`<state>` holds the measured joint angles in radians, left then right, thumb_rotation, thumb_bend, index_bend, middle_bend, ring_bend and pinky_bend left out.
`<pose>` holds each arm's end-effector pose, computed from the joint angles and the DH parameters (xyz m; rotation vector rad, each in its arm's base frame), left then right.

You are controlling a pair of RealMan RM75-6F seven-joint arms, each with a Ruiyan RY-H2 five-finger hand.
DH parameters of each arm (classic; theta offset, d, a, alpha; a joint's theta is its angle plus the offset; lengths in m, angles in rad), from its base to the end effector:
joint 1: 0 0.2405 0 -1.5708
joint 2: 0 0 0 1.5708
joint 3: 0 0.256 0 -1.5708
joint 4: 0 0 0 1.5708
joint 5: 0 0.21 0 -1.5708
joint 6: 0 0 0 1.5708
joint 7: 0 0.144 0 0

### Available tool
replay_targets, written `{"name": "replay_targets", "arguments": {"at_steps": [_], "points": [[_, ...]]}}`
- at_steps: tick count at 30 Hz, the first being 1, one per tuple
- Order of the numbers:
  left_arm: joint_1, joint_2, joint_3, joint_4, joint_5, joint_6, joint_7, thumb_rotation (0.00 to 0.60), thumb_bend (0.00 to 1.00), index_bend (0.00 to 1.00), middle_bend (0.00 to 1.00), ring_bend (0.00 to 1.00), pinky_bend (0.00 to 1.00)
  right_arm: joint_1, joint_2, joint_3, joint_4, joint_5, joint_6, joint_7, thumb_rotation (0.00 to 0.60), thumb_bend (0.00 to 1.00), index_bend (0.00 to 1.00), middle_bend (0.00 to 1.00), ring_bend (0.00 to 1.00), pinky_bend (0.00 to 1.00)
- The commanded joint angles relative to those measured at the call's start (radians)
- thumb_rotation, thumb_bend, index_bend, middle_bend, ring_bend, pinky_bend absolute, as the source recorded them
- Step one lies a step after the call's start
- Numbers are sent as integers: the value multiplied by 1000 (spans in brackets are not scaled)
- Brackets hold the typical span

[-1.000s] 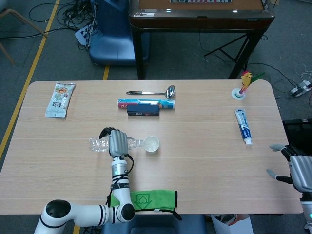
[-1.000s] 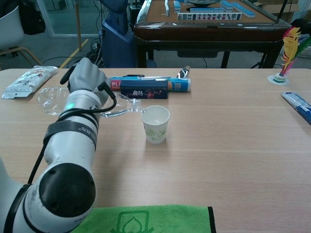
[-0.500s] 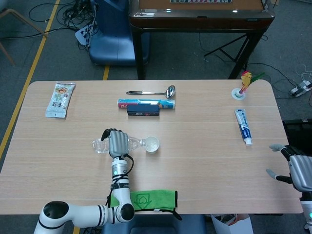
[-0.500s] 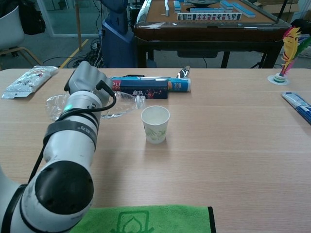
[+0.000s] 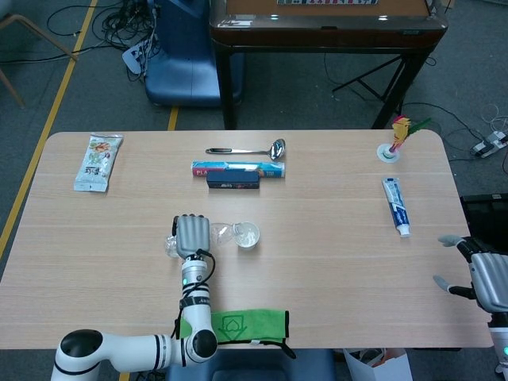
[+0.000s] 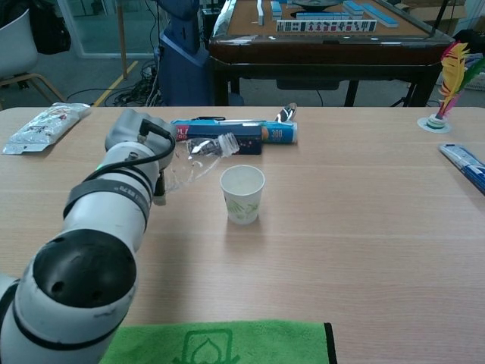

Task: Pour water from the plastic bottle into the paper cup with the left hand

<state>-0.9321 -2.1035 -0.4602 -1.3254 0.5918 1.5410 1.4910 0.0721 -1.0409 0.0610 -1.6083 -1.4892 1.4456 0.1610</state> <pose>-0.0585 0.3326 -0.0821 -1.5178 -0.6342 -0.2980 -0.3222 -0.1797 0.1824 1.3450 -0.9948 0.9385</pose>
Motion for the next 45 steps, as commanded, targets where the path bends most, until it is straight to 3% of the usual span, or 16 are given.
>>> {"name": "replay_targets", "arguments": {"at_steps": [1,9,18,33,40,45], "points": [[43,34,0,-34,49,-11,-132,600,8,684,666,543,557,0,-1,-1,0,0,-1,-2,600,49,324,370,288,414],[139,90,16,-24,207,-37,-520,600,9,686,666,548,561,0,1,-2,-7,5,-4,-13,600,49,324,370,288,414],[227,130,18,24,281,-66,-814,600,9,690,669,556,568,-1,11,-5,-28,14,-14,-30,600,50,324,370,288,414],[323,140,57,110,346,-132,-1105,600,10,685,668,555,568,8,6,-6,-25,31,-44,-44,600,49,324,370,288,414],[345,153,24,102,344,-166,-1206,600,9,658,666,539,559,10,2,-5,-23,36,-48,-51,600,49,324,370,288,414],[359,185,-10,54,285,-236,-1242,600,9,608,625,452,442,11,1,-5,-21,38,-49,-53,600,49,324,370,288,414]]}}
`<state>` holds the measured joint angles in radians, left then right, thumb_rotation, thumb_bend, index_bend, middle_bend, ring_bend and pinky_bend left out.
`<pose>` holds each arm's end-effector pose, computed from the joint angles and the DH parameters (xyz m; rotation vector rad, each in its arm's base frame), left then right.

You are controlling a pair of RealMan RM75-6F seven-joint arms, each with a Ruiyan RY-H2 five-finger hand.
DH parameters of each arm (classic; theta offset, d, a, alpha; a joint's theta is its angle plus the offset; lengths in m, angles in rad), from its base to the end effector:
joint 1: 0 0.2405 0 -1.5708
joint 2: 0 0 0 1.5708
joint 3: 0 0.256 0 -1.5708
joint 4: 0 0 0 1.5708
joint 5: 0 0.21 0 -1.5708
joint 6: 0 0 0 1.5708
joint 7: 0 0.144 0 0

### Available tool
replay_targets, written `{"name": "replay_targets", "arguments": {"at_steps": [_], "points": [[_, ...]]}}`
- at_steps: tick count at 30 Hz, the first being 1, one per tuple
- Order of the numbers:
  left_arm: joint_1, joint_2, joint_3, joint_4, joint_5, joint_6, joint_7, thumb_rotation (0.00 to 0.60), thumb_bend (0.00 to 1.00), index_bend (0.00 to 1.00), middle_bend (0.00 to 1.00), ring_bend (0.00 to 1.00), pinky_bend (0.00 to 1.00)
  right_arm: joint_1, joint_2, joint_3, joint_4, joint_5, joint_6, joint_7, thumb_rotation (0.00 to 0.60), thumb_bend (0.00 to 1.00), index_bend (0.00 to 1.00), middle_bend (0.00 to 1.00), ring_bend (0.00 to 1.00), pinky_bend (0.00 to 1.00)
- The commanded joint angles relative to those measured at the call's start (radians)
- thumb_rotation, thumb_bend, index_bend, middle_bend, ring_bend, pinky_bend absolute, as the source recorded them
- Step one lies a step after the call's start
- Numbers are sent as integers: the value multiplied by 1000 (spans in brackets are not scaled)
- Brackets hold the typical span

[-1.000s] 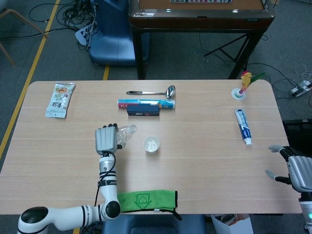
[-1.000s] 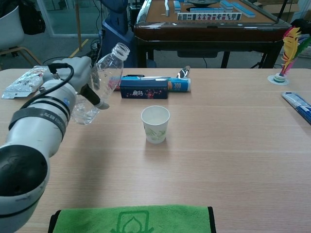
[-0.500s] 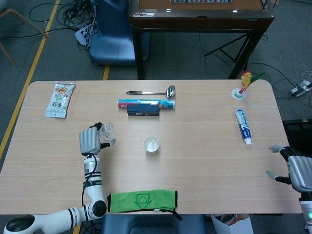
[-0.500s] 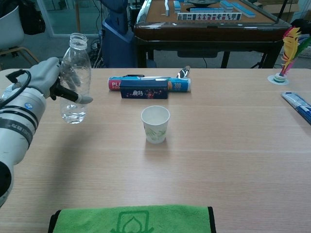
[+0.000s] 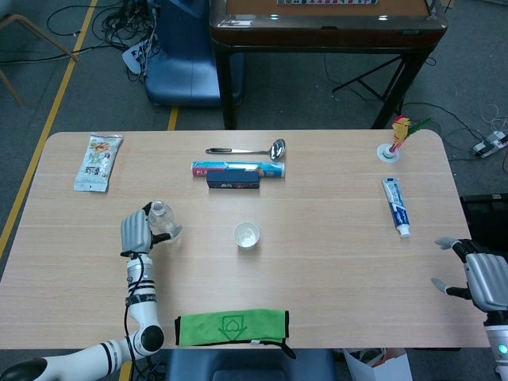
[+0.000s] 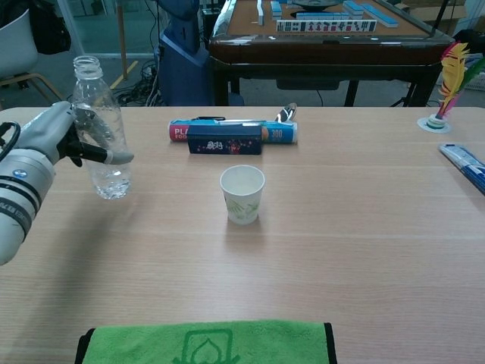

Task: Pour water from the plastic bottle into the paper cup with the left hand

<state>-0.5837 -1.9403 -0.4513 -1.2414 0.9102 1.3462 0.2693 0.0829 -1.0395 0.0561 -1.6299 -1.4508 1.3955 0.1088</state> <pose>-0.1802 0.3437 -0.0334 -0.9874 -1.2718 -1.1126 -0.3247 -0.1813 0.1757 1.3564 -1.0216 0.8696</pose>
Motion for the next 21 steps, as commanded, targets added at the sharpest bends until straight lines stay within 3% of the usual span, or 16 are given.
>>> {"name": "replay_targets", "arguments": {"at_steps": [1,11,21], "points": [[15,30,-22,-40,-44,-59,-29,600,9,601,614,441,423,0,0,0,0,-1,2,-1,600,49,324,370,288,414],[32,59,-27,-22,-57,-161,-158,600,10,541,498,282,269,-5,4,4,0,3,12,4,600,49,324,370,288,414],[41,92,-3,0,-22,-239,-266,600,10,423,349,185,232,-5,3,6,3,5,12,5,600,49,324,371,288,414]]}}
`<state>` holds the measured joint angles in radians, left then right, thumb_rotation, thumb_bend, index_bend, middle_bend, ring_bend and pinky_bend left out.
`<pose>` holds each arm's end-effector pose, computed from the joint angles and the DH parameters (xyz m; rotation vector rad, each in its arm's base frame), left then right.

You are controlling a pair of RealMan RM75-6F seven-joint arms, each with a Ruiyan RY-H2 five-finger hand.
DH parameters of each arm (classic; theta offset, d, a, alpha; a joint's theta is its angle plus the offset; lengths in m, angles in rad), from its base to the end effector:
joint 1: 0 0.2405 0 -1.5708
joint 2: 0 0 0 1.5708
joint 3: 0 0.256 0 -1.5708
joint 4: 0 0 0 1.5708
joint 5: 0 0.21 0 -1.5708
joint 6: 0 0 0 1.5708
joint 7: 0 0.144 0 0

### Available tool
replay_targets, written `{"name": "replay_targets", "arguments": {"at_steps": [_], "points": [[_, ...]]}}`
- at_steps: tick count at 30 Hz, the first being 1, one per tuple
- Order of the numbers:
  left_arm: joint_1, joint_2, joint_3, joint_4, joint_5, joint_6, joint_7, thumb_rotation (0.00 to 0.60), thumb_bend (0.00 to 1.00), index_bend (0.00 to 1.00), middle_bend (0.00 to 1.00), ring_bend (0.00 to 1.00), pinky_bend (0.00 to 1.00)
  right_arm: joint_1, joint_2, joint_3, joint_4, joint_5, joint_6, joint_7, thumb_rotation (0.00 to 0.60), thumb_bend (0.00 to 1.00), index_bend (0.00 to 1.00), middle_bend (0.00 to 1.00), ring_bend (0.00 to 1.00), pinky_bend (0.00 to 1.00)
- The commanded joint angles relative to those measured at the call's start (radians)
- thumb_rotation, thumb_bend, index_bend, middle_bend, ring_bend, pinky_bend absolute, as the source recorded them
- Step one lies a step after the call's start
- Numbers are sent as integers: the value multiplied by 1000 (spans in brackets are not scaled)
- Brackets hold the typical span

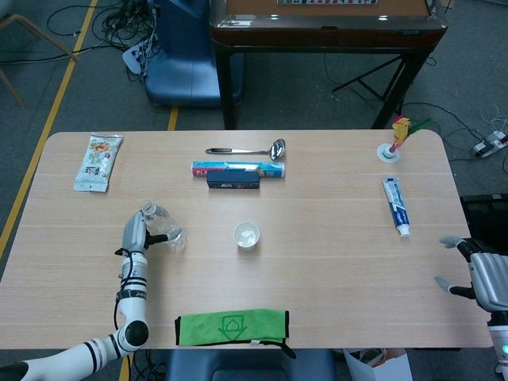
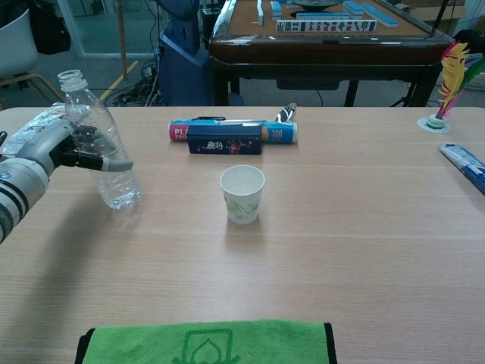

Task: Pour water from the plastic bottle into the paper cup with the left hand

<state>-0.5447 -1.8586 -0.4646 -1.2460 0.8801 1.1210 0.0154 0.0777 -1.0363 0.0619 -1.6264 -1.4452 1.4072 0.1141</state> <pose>-0.2059 0.3507 -0.0350 -0.9468 -1.5476 -1.1967 -0.3259 -0.1810 0.1798 1.3393 -1.0117 0.8747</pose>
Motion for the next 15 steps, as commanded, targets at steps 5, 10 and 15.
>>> {"name": "replay_targets", "arguments": {"at_steps": [5,10,15], "points": [[7,29,29,-2,9,-44,-22,600,9,310,197,96,176,-1,0,0,-2,-2,3,-4,600,49,324,371,288,414],[10,52,41,-25,-13,-67,-5,600,10,168,56,12,137,-1,-1,-1,-4,-3,2,-9,600,49,324,371,288,414],[14,66,48,-37,-26,-67,6,600,10,99,3,0,88,-1,-1,-1,-6,-4,3,-10,600,49,324,372,289,414]]}}
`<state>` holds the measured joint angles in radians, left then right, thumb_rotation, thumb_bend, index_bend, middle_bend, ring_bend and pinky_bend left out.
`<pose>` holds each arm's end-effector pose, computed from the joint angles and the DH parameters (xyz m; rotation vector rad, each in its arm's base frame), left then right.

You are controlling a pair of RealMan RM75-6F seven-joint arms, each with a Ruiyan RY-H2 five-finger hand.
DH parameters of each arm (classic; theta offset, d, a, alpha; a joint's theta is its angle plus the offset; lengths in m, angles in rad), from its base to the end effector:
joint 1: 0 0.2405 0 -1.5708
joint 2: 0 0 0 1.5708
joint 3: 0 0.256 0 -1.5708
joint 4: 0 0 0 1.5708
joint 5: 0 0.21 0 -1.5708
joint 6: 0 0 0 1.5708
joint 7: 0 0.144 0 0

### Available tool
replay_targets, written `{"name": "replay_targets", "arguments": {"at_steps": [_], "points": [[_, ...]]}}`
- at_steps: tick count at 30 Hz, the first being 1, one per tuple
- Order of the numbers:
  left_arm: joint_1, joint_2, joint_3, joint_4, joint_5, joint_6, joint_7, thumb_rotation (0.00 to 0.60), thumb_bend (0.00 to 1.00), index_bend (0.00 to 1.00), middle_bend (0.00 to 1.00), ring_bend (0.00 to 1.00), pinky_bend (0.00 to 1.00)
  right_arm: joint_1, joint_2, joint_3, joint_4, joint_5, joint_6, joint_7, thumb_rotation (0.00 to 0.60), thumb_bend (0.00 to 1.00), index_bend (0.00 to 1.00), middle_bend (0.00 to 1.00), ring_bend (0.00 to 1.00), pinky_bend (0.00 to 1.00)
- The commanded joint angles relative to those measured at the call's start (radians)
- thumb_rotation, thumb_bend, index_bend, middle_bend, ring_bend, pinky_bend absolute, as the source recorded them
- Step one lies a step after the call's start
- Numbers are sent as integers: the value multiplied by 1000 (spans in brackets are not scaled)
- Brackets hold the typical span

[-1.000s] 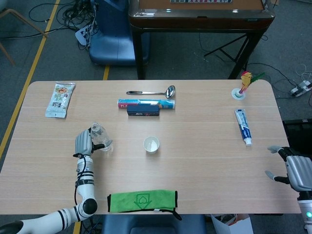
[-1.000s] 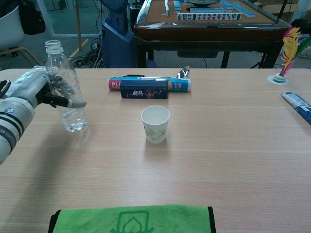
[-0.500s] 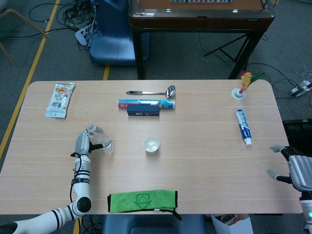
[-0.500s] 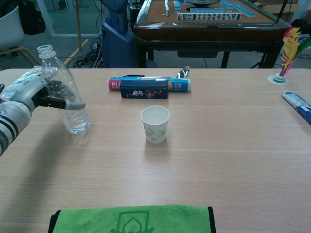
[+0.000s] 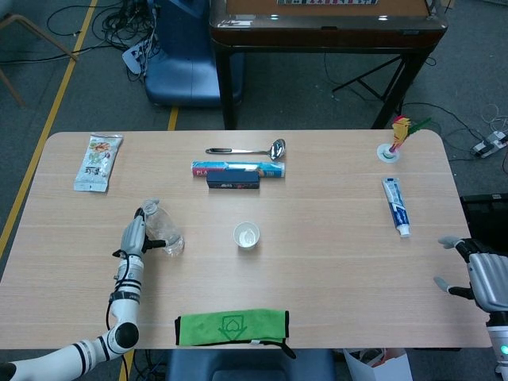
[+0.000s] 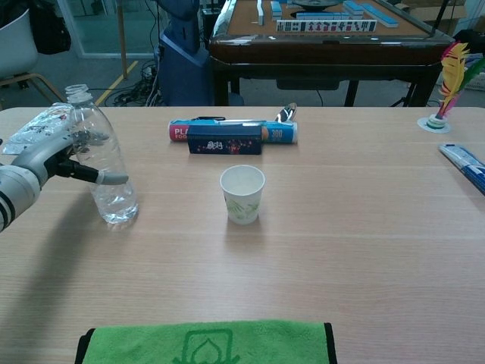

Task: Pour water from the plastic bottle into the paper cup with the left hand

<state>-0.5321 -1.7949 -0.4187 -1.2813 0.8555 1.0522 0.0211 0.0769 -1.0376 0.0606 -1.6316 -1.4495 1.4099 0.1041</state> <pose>-0.2183 0.3448 -0.0336 -1.0248 -1.5860 -1.1249 -0.3244 -0.1804 0.1786 1.3449 -1.0071 0.8739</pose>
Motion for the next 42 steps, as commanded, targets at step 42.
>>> {"name": "replay_targets", "arguments": {"at_steps": [42], "points": [[103,205,197,-256,124,121,145,600,0,0,0,0,31,-1,0,-6,-12,-16,7,-16,600,48,324,372,292,414]]}}
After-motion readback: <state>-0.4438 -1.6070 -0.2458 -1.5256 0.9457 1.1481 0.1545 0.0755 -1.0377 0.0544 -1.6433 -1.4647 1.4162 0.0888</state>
